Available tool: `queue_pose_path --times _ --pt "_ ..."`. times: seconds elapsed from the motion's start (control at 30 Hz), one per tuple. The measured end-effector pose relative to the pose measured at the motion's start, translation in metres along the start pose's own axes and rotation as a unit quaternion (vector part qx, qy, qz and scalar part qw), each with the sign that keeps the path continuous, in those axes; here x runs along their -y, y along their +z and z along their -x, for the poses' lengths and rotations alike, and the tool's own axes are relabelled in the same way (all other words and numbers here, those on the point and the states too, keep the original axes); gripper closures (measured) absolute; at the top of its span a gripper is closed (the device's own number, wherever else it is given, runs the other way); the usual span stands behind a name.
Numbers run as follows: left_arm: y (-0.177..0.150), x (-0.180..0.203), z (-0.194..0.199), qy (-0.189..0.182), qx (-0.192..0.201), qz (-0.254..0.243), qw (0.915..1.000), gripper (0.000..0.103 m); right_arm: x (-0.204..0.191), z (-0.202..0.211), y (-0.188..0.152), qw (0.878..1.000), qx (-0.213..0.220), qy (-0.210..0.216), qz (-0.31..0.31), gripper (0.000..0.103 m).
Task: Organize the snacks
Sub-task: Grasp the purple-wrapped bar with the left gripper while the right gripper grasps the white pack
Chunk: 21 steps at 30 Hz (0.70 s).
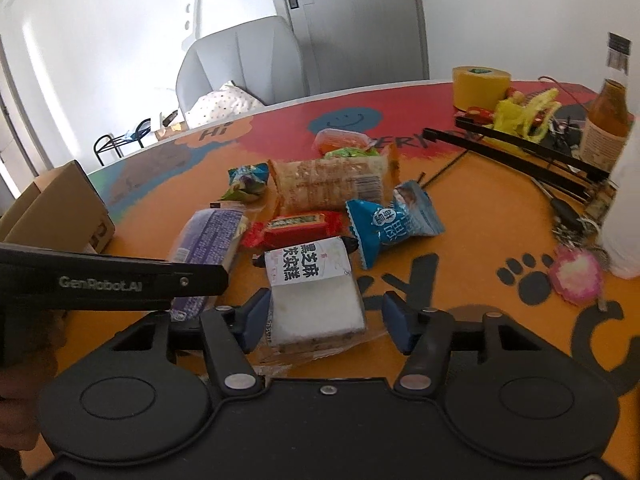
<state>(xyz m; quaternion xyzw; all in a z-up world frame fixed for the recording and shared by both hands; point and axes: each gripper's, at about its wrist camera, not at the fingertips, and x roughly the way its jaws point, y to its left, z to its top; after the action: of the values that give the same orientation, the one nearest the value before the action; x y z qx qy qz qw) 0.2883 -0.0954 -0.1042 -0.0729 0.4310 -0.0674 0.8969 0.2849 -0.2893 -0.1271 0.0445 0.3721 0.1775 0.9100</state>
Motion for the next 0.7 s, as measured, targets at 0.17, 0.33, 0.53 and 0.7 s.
queue_pose_path --times 0.17,0.33,0.53,0.7 --pt "-0.006 0.013 -0.007 0.023 0.003 -0.025 0.9994 0.043 0.007 0.009 -0.005 1.0 0.001 -0.02 -0.008 0.045" --pt "-0.008 0.016 -0.008 0.037 0.007 -0.04 0.9985 0.05 0.006 0.01 -0.006 0.999 -0.002 -0.03 -0.012 0.039" --pt "-0.008 0.001 -0.001 0.035 0.005 -0.018 0.9992 0.069 -0.001 -0.001 -0.004 0.999 0.01 -0.031 -0.001 0.035" --pt "-0.012 -0.006 0.007 0.035 0.005 -0.01 0.9993 0.071 -0.009 -0.004 -0.004 0.999 0.017 -0.038 0.024 0.055"
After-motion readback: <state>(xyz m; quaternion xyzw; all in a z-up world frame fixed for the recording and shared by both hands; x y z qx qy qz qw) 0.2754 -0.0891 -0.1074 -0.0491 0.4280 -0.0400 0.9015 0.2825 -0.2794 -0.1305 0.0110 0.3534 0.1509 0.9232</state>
